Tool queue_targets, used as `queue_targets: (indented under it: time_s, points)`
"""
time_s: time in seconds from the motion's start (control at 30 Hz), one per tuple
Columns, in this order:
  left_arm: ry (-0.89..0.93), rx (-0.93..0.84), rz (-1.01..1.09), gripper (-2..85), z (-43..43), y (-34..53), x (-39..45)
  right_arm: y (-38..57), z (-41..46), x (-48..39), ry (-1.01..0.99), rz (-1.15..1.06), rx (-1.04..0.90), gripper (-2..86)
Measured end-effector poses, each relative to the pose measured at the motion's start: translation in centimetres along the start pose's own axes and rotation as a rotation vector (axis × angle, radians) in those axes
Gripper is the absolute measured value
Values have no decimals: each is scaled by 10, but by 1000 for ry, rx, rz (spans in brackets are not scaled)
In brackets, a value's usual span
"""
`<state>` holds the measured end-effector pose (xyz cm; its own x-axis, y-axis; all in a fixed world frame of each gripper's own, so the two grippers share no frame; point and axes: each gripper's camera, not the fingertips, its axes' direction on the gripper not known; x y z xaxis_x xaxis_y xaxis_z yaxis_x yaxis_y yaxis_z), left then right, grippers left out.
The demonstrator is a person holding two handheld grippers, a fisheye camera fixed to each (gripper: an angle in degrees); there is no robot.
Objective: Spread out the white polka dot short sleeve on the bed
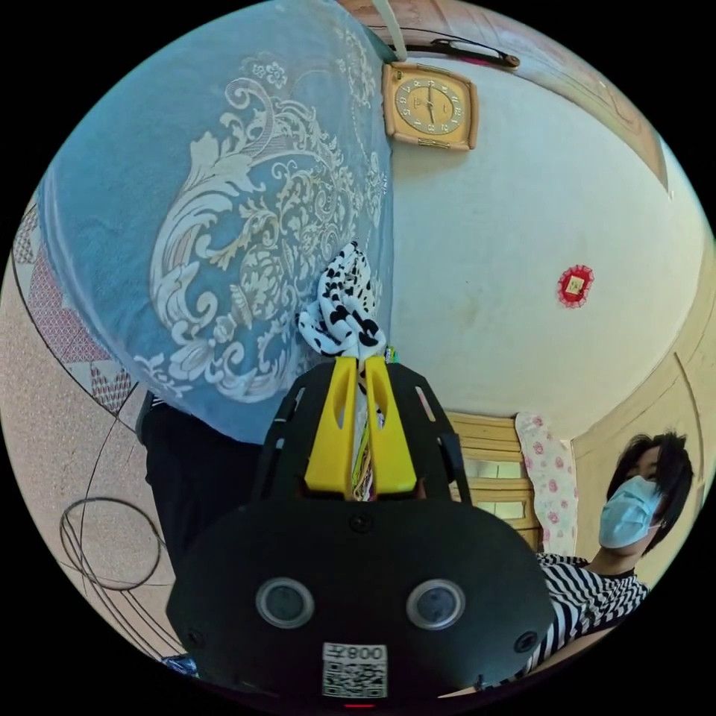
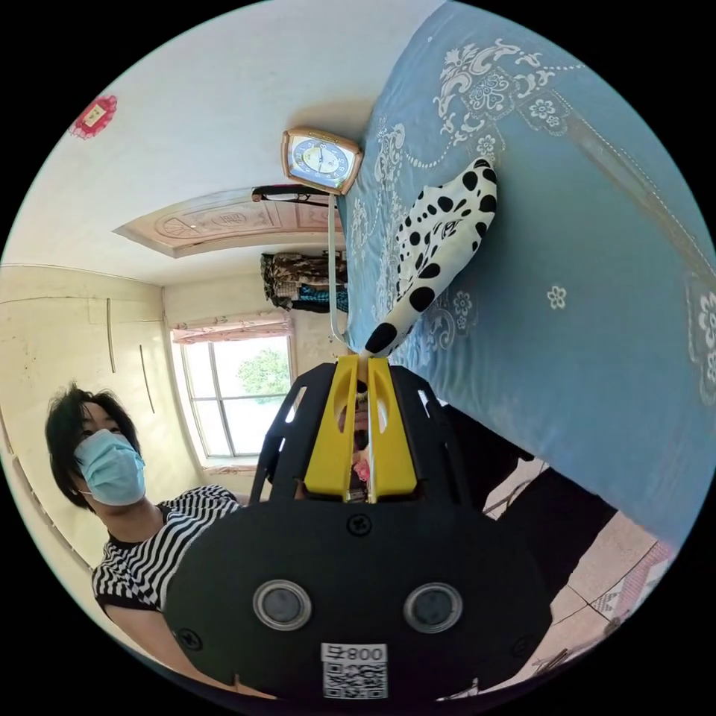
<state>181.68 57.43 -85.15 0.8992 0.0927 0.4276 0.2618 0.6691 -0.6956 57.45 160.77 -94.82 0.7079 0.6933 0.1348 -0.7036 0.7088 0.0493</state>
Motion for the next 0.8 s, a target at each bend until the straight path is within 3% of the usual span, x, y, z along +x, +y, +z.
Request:
queue_targets:
  time_s: [0.33,0.8]
  points:
    - [58,-108,151,23,22,72,-16,168,-36,-64,-13,1,80,19]
    - [186,-305,432,23,130,165,-38,409,-140,-213,-59,-257,321,18]
